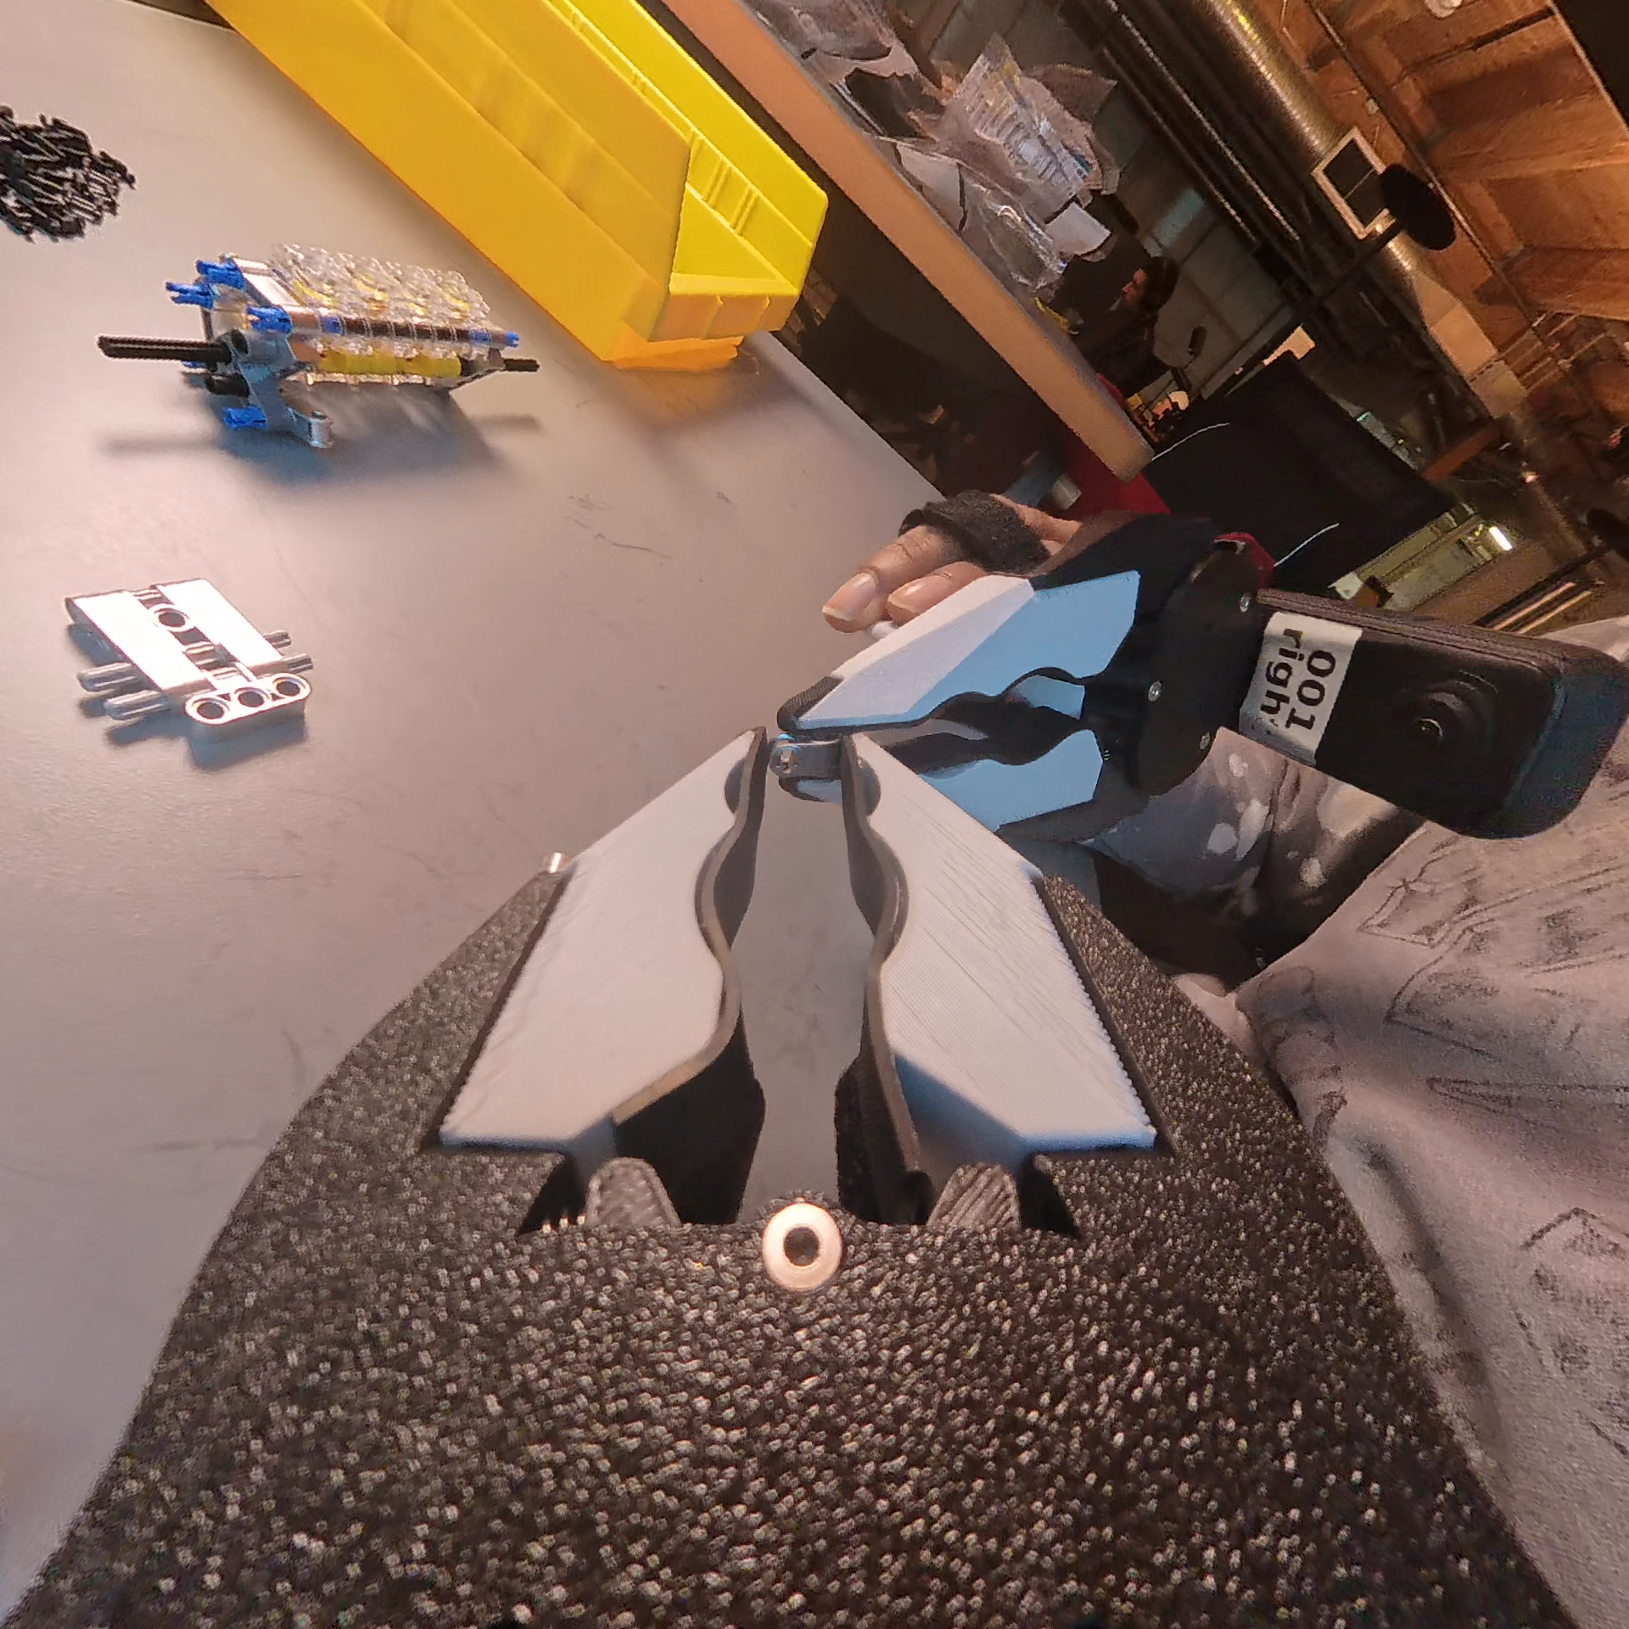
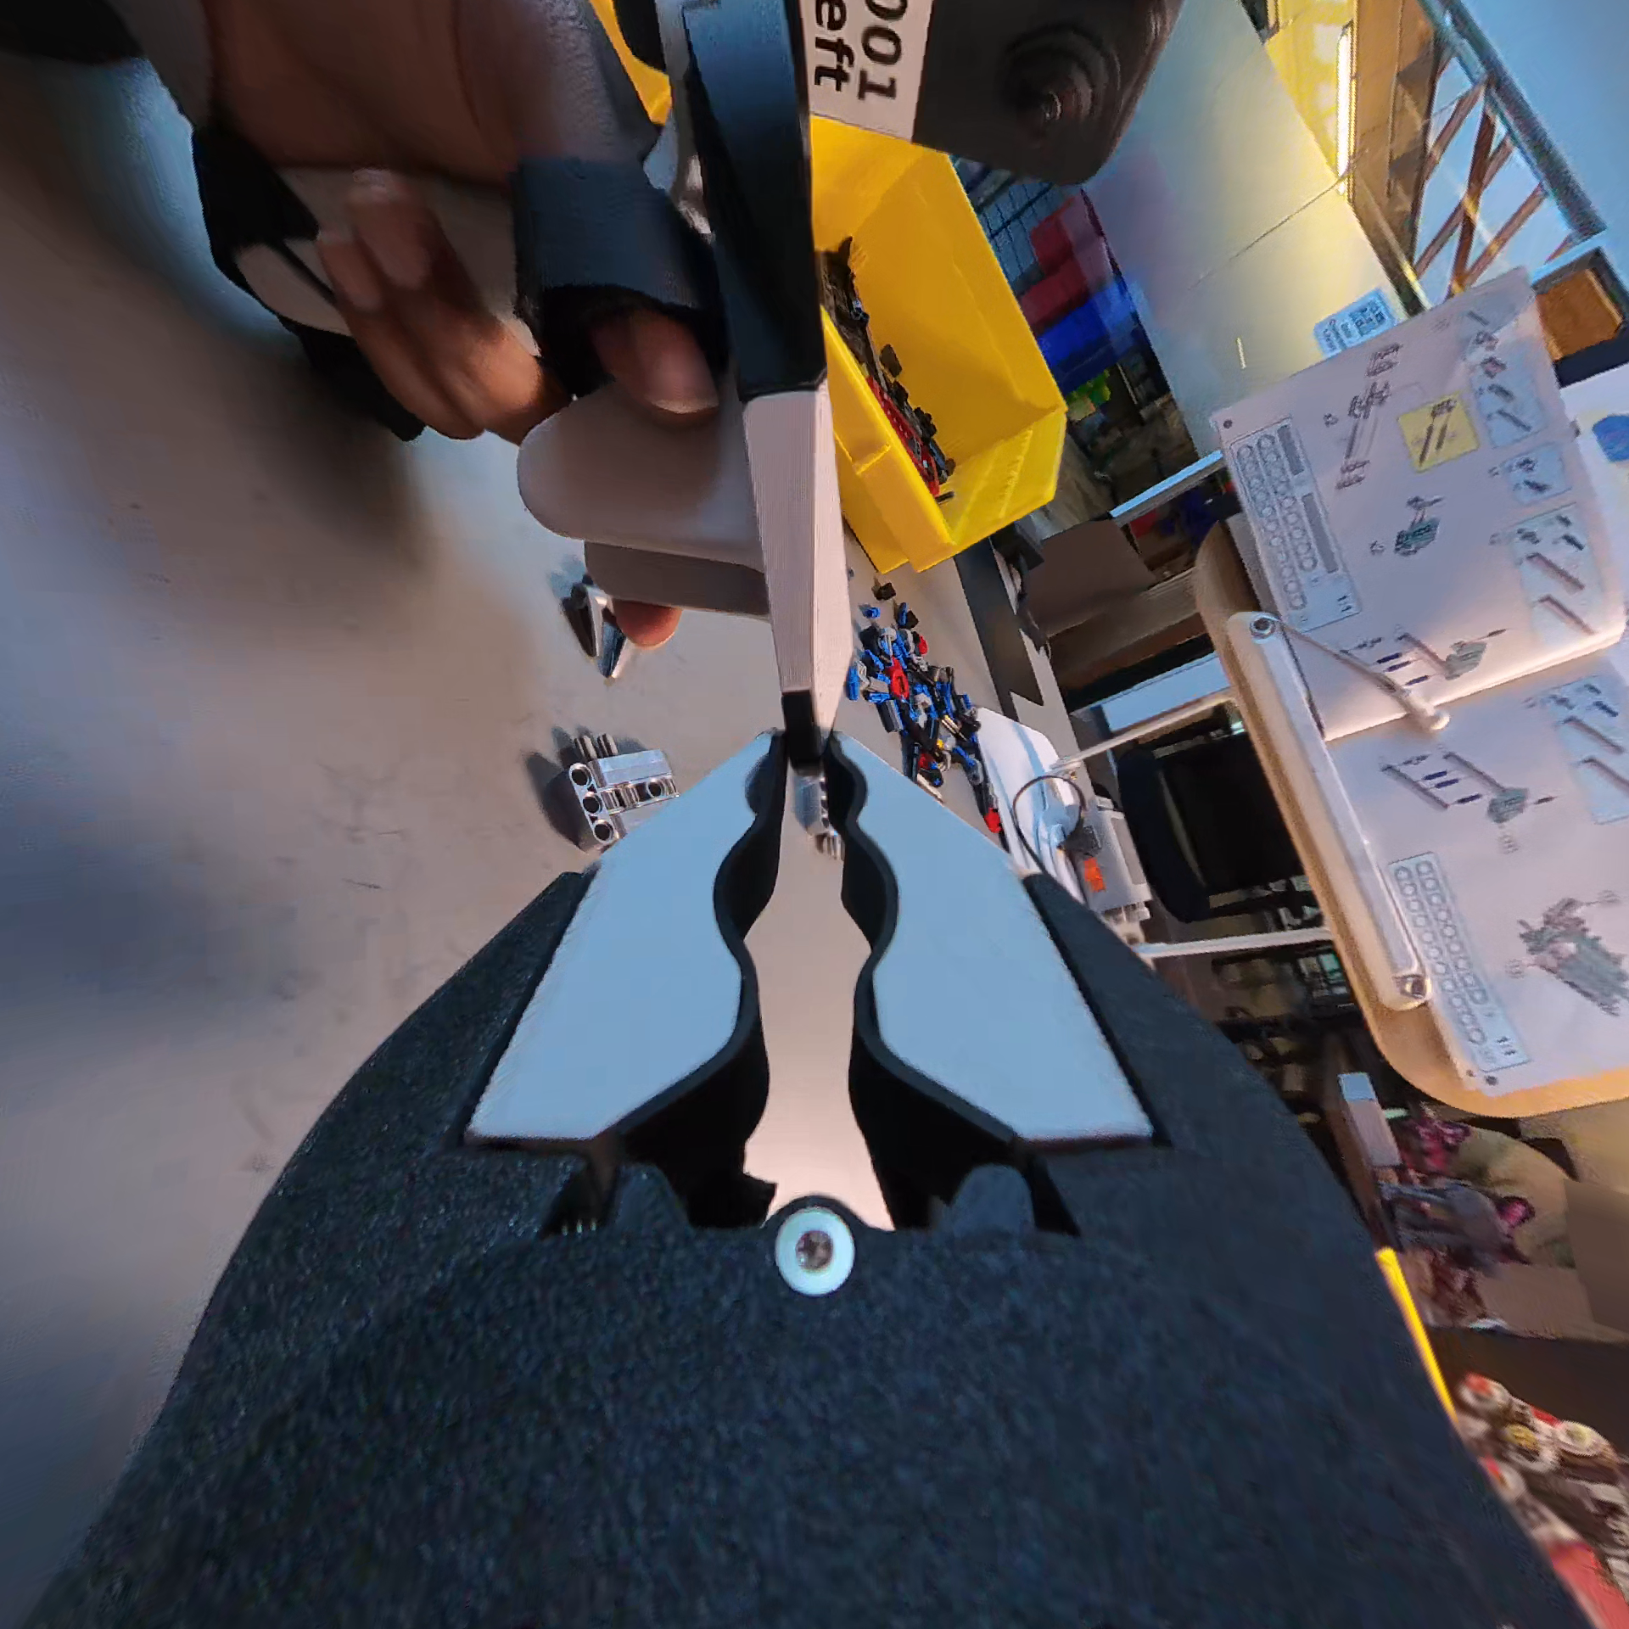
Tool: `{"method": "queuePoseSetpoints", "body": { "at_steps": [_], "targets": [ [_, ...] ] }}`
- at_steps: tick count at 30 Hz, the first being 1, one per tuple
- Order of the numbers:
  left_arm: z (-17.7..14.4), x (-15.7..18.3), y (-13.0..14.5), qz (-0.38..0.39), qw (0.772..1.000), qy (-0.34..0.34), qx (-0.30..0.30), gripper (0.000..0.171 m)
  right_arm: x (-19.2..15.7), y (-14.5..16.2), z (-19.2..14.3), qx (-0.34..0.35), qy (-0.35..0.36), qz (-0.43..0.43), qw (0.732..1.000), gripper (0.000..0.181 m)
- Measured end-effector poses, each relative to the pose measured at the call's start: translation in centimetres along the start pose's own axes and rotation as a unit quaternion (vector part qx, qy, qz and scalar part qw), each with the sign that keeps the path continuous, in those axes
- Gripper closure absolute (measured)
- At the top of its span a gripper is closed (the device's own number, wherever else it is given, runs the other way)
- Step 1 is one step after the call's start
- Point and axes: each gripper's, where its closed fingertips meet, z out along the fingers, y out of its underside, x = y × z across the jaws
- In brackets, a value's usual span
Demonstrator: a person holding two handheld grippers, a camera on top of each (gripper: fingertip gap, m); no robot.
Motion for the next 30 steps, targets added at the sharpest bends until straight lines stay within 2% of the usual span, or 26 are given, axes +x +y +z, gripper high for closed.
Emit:
{"method": "queuePoseSetpoints", "body": {
  "at_steps": [7,10,12,14,15,19,21,24,27,30],
  "targets": [
    [-0.2,0.2,0.0,0.026,1.000,-0.003,-0.005,0.157,0.1,-0.2,-0.1,0.007,0.007,-0.008,1.000,0.175],
    [-0.4,1.0,-0.3,0.054,0.998,0.010,0.002,0.157,0.3,-0.7,-0.4,0.042,-0.011,0.054,0.998,0.172],
    [-0.6,1.7,-0.8,0.090,0.996,0.018,0.014,0.157,0.5,-1.4,-1.0,0.085,-0.049,0.147,0.984,0.168],
    [-1.0,2.5,-1.4,0.148,0.988,0.017,0.030,0.158,1.0,-2.0,-1.8,0.129,-0.107,0.270,0.948,0.159],
    [-1.2,2.9,-1.7,0.180,0.983,0.013,0.040,0.158,1.4,-2.3,-2.4,0.152,-0.140,0.330,0.921,0.156],
    [-1.5,3.9,-2.1,0.305,0.950,-0.026,0.056,0.158,3.2,-3.1,-3.9,0.225,-0.248,0.533,0.777,0.158],
    [-1.4,3.9,-2.1,0.351,0.933,-0.050,0.059,0.158,3.0,-3.1,-4.0,0.231,-0.289,0.588,0.719,0.158],
    [-1.4,3.9,-2.3,0.403,0.910,-0.078,0.066,0.157,2.3,-3.2,-3.8,0.229,-0.333,0.641,0.652,0.161],
    [-1.3,4.0,-2.2,0.436,0.893,-0.092,0.064,0.157,2.2,-3.3,-3.4,0.234,-0.351,0.680,0.599,0.167],
    [-1.1,3.9,-1.9,0.461,0.880,-0.103,0.057,0.157,1.7,-3.6,-3.3,0.230,-0.367,0.687,0.583,0.167]
  ]
}}
